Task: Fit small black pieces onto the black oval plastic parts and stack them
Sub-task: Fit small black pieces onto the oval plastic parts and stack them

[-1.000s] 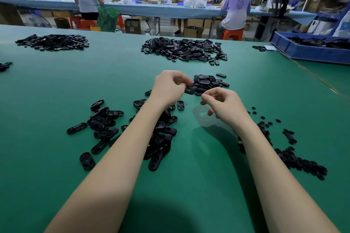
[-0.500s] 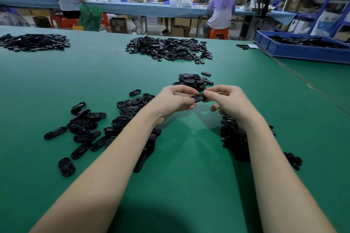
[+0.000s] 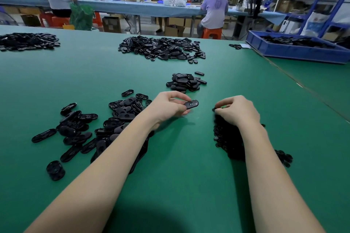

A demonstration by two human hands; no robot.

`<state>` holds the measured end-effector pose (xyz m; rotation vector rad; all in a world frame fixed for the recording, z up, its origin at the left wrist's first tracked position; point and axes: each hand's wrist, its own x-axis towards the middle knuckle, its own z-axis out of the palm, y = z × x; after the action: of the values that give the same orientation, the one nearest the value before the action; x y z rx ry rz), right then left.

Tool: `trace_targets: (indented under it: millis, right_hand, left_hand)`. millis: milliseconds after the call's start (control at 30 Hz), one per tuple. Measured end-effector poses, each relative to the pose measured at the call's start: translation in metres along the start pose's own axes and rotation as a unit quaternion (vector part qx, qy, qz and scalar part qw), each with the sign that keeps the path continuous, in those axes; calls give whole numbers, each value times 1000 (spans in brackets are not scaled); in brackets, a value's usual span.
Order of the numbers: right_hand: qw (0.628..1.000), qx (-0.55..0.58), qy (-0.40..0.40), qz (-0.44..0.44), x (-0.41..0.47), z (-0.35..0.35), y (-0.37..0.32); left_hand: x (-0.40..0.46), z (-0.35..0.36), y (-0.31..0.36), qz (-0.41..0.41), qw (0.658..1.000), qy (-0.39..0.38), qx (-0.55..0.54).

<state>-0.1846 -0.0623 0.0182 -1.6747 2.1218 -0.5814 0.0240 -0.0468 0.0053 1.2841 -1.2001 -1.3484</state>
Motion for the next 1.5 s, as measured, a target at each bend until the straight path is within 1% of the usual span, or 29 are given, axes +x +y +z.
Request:
trace_targets:
  millis: [267, 400, 467, 600, 700, 800, 933, 1200, 1367, 1500]
  right_hand:
    - [998, 2, 56, -8, -1, 13, -3]
    - [998, 16, 59, -20, -1, 14, -3]
    - [998, 44, 48, -21, -1, 14, -2]
    - [986, 159, 13, -57, 1, 12, -5]
    - [954, 284, -36, -84, -2, 13, -13]
    - [929, 347, -81, -99, -7, 13, -19]
    - [910, 376, -119, -125, -9, 14, -23]
    - [908, 377, -128, -132, -9, 17, -27]
    - [898, 399, -147, -111, -10, 17, -28]
    - [893, 414, -147, -92, -10, 19, -28]
  left_hand:
    - [-1, 0, -1, 9, 1000, -3, -1]
    - [2, 1, -1, 8, 1000, 8, -7]
    - [2, 0, -1, 4, 1000, 18, -12]
    - [3, -1, 0, 2, 1000, 13, -25]
    - [4, 0, -1, -5, 999, 7, -33]
    - [3, 1, -1, 0, 999, 13, -35]
    - [3, 0, 1, 18, 999, 32, -33]
    - [2, -1, 2, 82, 996, 18, -28]
    - [0, 0, 3, 72, 996, -14, -57]
    - [0, 2, 3, 71, 996, -9, -59]
